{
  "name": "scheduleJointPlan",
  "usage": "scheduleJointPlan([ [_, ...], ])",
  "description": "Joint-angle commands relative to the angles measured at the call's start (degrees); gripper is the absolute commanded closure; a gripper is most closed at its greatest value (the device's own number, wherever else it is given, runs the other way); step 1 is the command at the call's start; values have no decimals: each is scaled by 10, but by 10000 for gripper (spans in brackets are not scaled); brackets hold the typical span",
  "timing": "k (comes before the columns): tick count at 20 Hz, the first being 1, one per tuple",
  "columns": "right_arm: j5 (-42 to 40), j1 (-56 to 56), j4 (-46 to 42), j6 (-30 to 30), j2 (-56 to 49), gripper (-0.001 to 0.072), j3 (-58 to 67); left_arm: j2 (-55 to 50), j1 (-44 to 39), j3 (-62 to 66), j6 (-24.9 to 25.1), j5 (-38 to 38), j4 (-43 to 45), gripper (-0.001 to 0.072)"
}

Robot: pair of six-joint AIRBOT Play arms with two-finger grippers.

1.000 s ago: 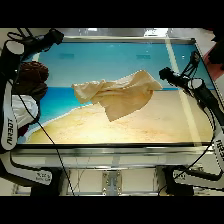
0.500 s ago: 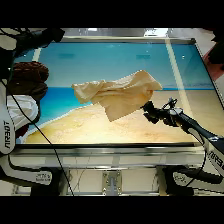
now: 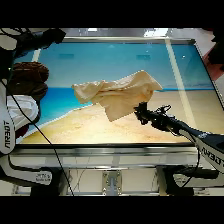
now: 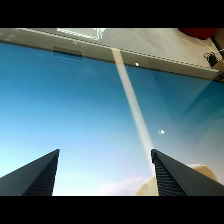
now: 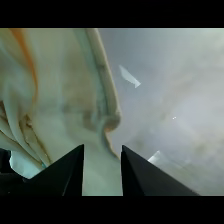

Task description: Fold the shirts.

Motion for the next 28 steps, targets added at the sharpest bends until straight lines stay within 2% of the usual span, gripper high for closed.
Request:
scheduleJointPlan([
  [1,-88,4,94,-69,-5,346,31,0,0,1,1,-6,4,58],
  [3,-125,4,80,-69,-5,352,60,0,0,1,0,-12,3,58],
  [4,-139,4,75,-69,-5,435,68,0,0,1,1,-20,4,58],
  [5,-148,4,68,-69,-5,580,73,0,0,1,1,-26,5,58],
  [6,-153,4,66,-68,-5,682,76,0,0,1,1,-31,7,58],
  [9,-144,4,50,-69,-3,685,77,0,0,1,0,-38,20,58],
  [12,-112,4,-44,-120,26,687,96,0,3,0,-10,-75,72,59],
  [13,-110,4,-83,-126,45,687,108,0,4,-4,-17,-92,117,96],
  [14,-113,4,-120,-127,67,687,119,0,6,-13,-35,-106,181,174],
  [15,-116,4,-154,-127,91,687,130,0,9,-31,-64,-126,237,210],
  [16,-115,4,-190,-127,114,687,141,0,15,-56,-95,-153,268,210],
  [17,-114,4,-223,-126,132,687,150,0,20,-87,-101,-174,263,210],
  [19,-102,4,-252,-124,154,687,157,0,19,-166,-79,-196,204,210],
  [22,-73,4,-252,-122,157,687,156,0,-8,-286,4,-201,85,210],
  [24,-61,4,-252,-122,157,687,156,0,-38,-341,31,-193,74,210],
  [26,-51,4,-251,-118,157,687,156,-3,-60,-353,33,-172,74,207],
  [28,-42,4,-252,-111,157,687,156,-3,-77,-353,75,-120,72,205],
])
